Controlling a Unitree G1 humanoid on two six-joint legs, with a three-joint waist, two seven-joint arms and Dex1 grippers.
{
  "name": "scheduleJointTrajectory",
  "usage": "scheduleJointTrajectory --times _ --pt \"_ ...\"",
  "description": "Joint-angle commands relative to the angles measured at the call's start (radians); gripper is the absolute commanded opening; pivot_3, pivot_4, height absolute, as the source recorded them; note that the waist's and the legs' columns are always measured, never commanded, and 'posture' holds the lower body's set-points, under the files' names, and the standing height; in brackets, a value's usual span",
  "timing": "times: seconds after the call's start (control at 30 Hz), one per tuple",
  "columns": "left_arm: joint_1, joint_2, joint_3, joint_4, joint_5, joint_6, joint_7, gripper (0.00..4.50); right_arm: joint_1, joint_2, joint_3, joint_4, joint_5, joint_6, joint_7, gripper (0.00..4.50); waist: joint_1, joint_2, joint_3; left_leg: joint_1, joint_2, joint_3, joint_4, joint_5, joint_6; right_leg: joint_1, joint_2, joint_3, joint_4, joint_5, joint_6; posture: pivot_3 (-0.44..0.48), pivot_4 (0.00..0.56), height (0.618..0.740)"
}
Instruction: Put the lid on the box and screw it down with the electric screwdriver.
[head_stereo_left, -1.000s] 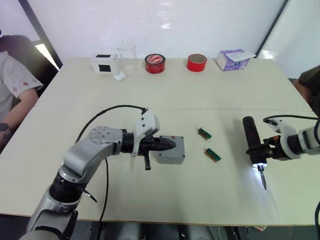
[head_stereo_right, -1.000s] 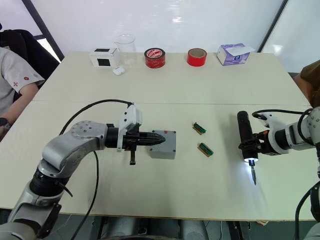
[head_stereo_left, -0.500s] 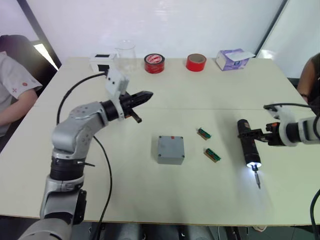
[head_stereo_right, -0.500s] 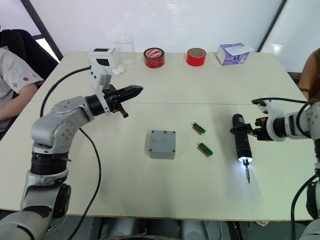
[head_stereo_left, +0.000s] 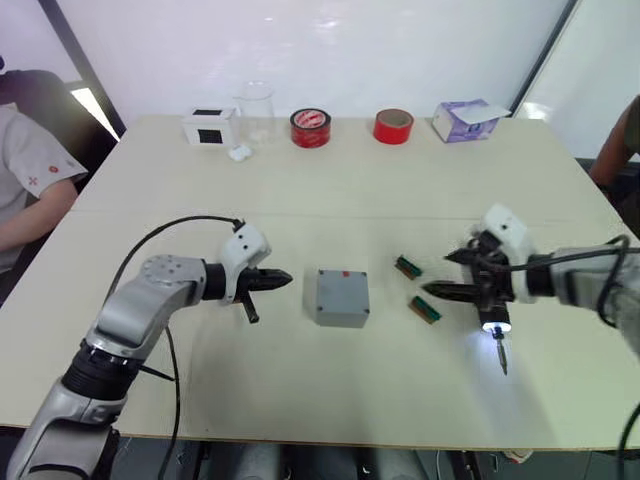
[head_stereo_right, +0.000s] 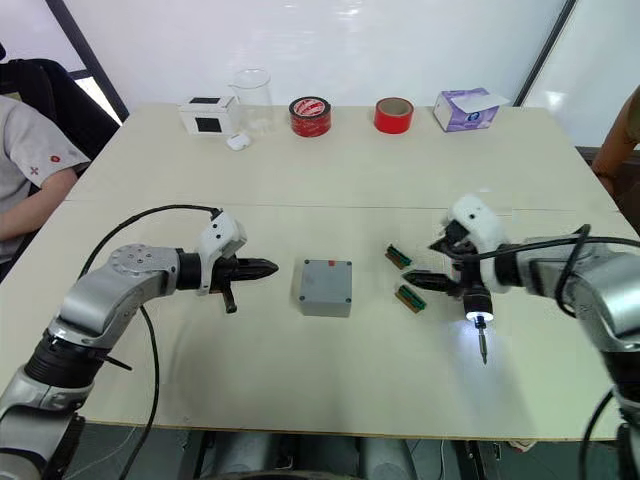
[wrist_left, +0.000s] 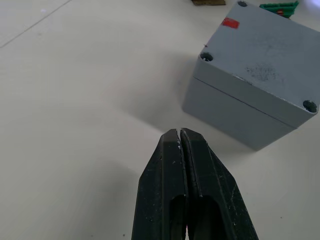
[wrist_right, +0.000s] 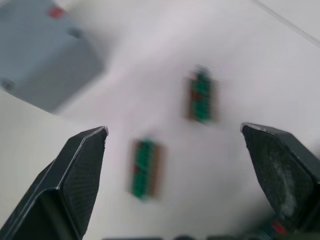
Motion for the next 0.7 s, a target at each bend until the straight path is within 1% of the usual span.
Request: scheduleJointTrajectory --times 0.03,0.1,0.17,0.27,0.43,0.53,0.6,0.7 --pt "0.010 0.016 -0.024 -0.067 -0.017 0.018 -0.040 0.00 0.064 0.006 0.044 -0.153 0.017 -0.007 0.019 4.44 0.005 0.000 0.000 0.000 0.000 0.000 0.000 0.000 0.000 0.000 0.000 0.000 0.000 0.000 0.000 0.000 0.150 0.740" --pt "0.013 0.012 -0.048 -0.065 -0.002 0.013 -0.048 0.00 0.084 0.014 0.088 -0.182 -0.006 -0.019 0.013 4.44 0.008 0.000 0.000 0.000 0.000 0.000 0.000 0.000 0.000 0.000 0.000 0.000 -0.001 0.000 0.000 0.000 0.150 0.740" --pt "-0.004 -0.003 -0.088 -0.035 0.033 -0.008 -0.047 0.00 0.065 0.043 0.153 -0.191 -0.041 -0.032 -0.005 4.44 0.011 0.000 0.000 0.000 0.000 0.000 0.000 0.000 0.000 0.001 0.000 0.000 -0.001 0.000 0.000 0.000 0.150 0.740" --pt "-0.029 -0.029 -0.119 0.002 0.058 -0.030 -0.052 0.00 0.029 0.086 0.229 -0.177 -0.097 -0.051 -0.021 4.44 0.014 0.000 0.000 0.001 -0.001 0.000 0.002 0.000 0.000 0.001 0.000 0.000 0.000 0.000 -0.001 0.000 0.150 0.740" --pt "-0.105 -0.097 -0.184 0.129 0.127 -0.120 -0.068 0.00 -0.019 0.145 0.341 -0.144 -0.176 -0.074 -0.025 4.44 0.019 0.000 0.000 0.001 -0.001 0.000 0.002 0.000 0.000 0.001 0.000 0.000 0.000 0.000 0.000 0.000 0.150 0.740" --pt "-0.161 -0.152 -0.216 0.224 0.175 -0.183 -0.075 0.00 -0.023 0.181 0.349 -0.166 -0.158 -0.045 -0.016 4.44 0.019 0.000 0.000 0.000 -0.001 0.000 0.004 0.000 0.000 0.001 0.000 -0.001 0.001 0.000 0.000 0.000 0.150 0.740" --pt "-0.185 -0.184 -0.217 0.261 0.184 -0.203 -0.081 0.00 -0.013 0.190 0.336 -0.192 -0.139 -0.022 -0.013 4.44 0.018 0.000 0.000 -0.001 -0.001 0.000 0.005 0.000 0.000 0.002 0.000 -0.001 0.001 0.000 0.000 0.000 0.150 0.740" --pt "-0.200 -0.201 -0.214 0.296 0.214 -0.233 -0.080 0.00 0.005 0.180 0.308 -0.225 -0.124 0.002 -0.013 4.44 0.018 0.000 0.000 -0.001 -0.001 0.000 0.006 0.000 0.001 0.002 0.000 -0.001 0.001 0.000 0.000 0.000 0.150 0.740"
